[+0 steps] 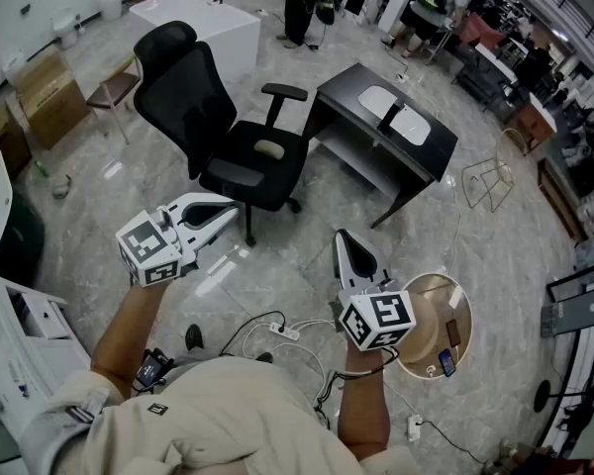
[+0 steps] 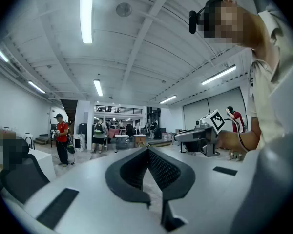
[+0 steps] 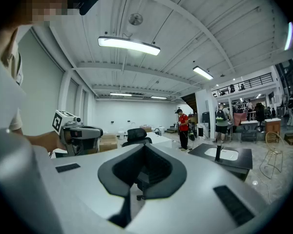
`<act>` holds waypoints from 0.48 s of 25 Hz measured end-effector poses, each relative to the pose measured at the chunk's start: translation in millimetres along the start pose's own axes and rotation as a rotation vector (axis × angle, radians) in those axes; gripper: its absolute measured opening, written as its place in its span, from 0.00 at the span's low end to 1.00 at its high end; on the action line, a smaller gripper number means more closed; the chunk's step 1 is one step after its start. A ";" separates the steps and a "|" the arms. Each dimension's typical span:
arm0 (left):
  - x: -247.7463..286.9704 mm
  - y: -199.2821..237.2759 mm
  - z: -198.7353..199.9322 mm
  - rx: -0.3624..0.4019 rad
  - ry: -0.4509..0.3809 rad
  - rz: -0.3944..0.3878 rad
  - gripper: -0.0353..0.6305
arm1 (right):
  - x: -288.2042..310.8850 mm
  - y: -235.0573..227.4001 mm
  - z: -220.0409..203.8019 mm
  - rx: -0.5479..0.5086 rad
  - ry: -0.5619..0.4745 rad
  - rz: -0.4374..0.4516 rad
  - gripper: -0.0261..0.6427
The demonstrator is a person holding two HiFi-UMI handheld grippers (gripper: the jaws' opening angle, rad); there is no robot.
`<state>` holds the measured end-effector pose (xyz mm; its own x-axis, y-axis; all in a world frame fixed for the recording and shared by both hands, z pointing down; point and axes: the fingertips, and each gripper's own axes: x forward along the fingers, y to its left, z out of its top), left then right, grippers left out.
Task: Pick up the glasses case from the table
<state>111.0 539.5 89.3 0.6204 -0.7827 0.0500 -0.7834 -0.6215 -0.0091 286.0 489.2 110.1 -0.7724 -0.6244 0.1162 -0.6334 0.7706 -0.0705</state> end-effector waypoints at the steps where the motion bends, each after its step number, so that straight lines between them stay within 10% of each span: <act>1: 1.4 -3.0 -0.2 0.000 0.000 0.002 0.07 | -2.2 -1.5 -0.3 0.001 -0.001 0.003 0.07; 12: 8.9 -45.5 -6.1 0.014 0.021 0.030 0.07 | -35.4 -16.9 -4.8 0.034 -0.030 0.059 0.07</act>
<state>152.0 561.0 96.3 0.5954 -0.8003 0.0708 -0.8011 -0.5981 -0.0245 324.3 498.9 111.9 -0.8094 -0.5816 0.0813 -0.5873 0.8019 -0.1099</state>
